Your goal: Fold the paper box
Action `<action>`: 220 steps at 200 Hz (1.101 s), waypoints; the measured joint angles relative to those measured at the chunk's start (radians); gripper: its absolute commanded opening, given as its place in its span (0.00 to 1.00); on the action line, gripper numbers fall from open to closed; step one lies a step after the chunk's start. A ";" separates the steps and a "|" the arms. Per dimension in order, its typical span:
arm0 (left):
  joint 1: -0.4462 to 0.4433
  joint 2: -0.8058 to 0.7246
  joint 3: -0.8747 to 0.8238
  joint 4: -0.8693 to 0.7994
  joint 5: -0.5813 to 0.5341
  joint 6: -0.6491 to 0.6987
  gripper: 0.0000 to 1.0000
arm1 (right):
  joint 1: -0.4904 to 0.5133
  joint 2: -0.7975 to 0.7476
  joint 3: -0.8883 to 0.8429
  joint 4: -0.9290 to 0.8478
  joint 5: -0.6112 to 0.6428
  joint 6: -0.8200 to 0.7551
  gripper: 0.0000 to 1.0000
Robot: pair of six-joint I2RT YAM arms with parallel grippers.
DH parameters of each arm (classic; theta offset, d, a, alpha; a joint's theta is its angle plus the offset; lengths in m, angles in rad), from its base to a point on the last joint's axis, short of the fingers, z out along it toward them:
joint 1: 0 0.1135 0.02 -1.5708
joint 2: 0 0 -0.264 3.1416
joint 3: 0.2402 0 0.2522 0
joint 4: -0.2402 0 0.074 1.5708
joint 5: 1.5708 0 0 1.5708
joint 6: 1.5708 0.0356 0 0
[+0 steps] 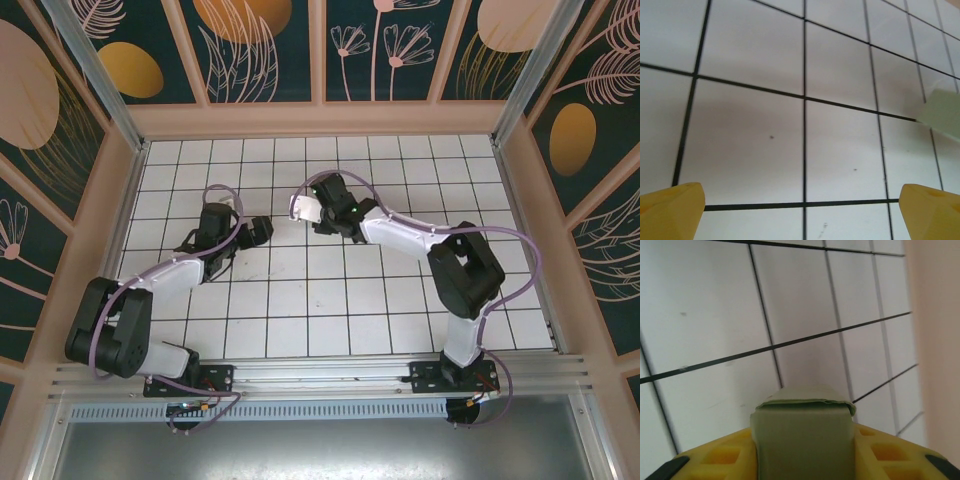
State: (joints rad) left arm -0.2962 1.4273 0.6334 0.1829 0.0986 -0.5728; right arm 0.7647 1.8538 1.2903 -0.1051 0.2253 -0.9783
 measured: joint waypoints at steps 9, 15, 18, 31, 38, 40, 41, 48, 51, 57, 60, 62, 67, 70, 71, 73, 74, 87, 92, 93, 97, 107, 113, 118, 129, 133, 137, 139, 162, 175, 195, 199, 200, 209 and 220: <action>0.004 0.005 -0.003 0.000 0.005 -0.007 0.99 | 0.011 0.010 -0.025 0.080 0.038 -0.032 0.20; 0.005 0.007 -0.005 0.000 0.008 -0.010 0.99 | 0.017 0.021 -0.036 0.128 0.058 -0.049 0.20; 0.005 0.008 -0.005 0.000 0.010 -0.012 0.99 | 0.020 0.026 -0.041 0.152 0.067 -0.057 0.20; 0.005 0.008 -0.005 0.001 0.018 -0.015 0.99 | 0.032 0.056 -0.064 0.255 0.099 -0.089 0.22; 0.005 0.008 -0.005 0.001 0.019 -0.016 0.99 | 0.036 0.073 -0.073 0.293 0.111 -0.100 0.24; 0.005 0.008 -0.005 0.001 0.019 -0.016 0.99 | 0.037 0.079 -0.076 0.303 0.114 -0.102 0.24; 0.005 0.008 -0.005 0.001 0.019 -0.016 0.99 | 0.037 0.080 -0.076 0.306 0.115 -0.103 0.24; 0.005 0.008 -0.005 0.001 0.021 -0.016 0.99 | 0.041 0.097 -0.081 0.332 0.123 -0.110 0.27; 0.005 0.008 -0.005 0.001 0.021 -0.016 0.99 | 0.041 0.104 -0.084 0.342 0.126 -0.114 0.28; 0.005 0.008 -0.006 0.001 0.021 -0.016 0.99 | 0.042 0.117 -0.089 0.357 0.127 -0.116 0.30; 0.005 0.008 -0.006 0.001 0.021 -0.016 0.99 | 0.042 0.122 -0.090 0.359 0.126 -0.116 0.31; 0.005 0.008 -0.006 0.001 0.021 -0.016 0.99 | 0.042 0.126 -0.092 0.361 0.126 -0.116 0.33; 0.005 0.008 -0.006 0.001 0.021 -0.016 0.99 | 0.042 0.131 -0.095 0.362 0.125 -0.116 0.42; 0.005 0.008 -0.006 0.001 0.021 -0.016 0.99 | 0.042 0.133 -0.097 0.364 0.125 -0.116 0.49; 0.005 0.008 -0.006 0.002 0.021 -0.016 0.99 | 0.042 0.134 -0.098 0.365 0.126 -0.115 0.52; 0.005 0.008 -0.006 0.002 0.021 -0.016 0.99 | 0.042 0.134 -0.098 0.365 0.124 -0.111 0.57; 0.005 0.008 -0.006 0.002 0.021 -0.015 0.99 | 0.042 0.134 -0.098 0.366 0.124 -0.111 0.60; 0.005 0.007 -0.008 0.009 0.021 -0.014 0.99 | 0.042 0.131 -0.098 0.367 0.105 -0.088 0.84; 0.005 0.006 -0.012 0.016 0.019 -0.011 0.99 | 0.042 0.130 -0.098 0.365 0.095 -0.084 0.88; 0.005 0.006 -0.013 0.018 0.019 -0.011 0.99 | 0.042 0.129 -0.098 0.363 0.089 -0.078 0.88; 0.005 0.002 -0.018 0.027 0.015 -0.010 0.99 | 0.042 0.129 -0.098 0.360 0.080 -0.069 0.91; 0.005 -0.010 -0.033 0.050 0.000 -0.003 0.99 | 0.041 0.119 -0.098 0.346 0.041 -0.032 0.95; 0.005 -0.019 -0.040 0.061 -0.011 0.003 0.99 | 0.038 0.108 -0.101 0.340 0.011 -0.008 0.96; 0.005 -0.027 -0.045 0.069 -0.021 0.008 0.99 | 0.036 0.096 -0.104 0.334 -0.013 0.009 0.97; 0.005 -0.048 -0.053 0.106 -0.037 0.032 0.99 | 0.028 0.055 -0.118 0.336 -0.070 0.067 0.98; 0.005 -0.056 -0.055 0.121 -0.043 0.039 0.99 | 0.024 0.037 -0.124 0.339 -0.092 0.083 0.98; 0.005 -0.064 -0.057 0.138 -0.051 0.050 0.99 | 0.018 0.015 -0.136 0.348 -0.115 0.108 0.98; 0.005 -0.070 -0.058 0.150 -0.055 0.054 0.99 | 0.014 0.002 -0.142 0.350 -0.129 0.117 0.98; 0.005 -0.132 -0.085 0.279 -0.118 0.134 0.99 | -0.049 -0.148 -0.230 0.429 -0.263 0.260 0.99; 0.007 -0.160 -0.114 0.365 -0.157 0.200 0.99 | -0.099 -0.231 -0.293 0.492 -0.333 0.347 0.99; 0.010 -0.166 -0.144 0.445 -0.215 0.308 0.99 | -0.192 -0.352 -0.412 0.597 -0.407 0.491 0.99; 0.011 -0.165 -0.147 0.455 -0.224 0.327 0.99 | -0.212 -0.372 -0.436 0.616 -0.417 0.517 0.99; 0.011 -0.164 -0.148 0.457 -0.226 0.331 0.99 | -0.216 -0.376 -0.440 0.618 -0.418 0.521 0.99; 0.018 -0.159 -0.157 0.484 -0.248 0.377 0.99 | -0.258 -0.418 -0.489 0.650 -0.425 0.575 0.99; 0.033 -0.153 -0.173 0.523 -0.270 0.428 0.99 | -0.309 -0.461 -0.553 0.687 -0.422 0.633 0.99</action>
State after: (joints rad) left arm -0.2634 1.2747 0.4606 0.7059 -0.1719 -0.1452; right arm 0.4557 1.3926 0.7376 0.5823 -0.1967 -0.3450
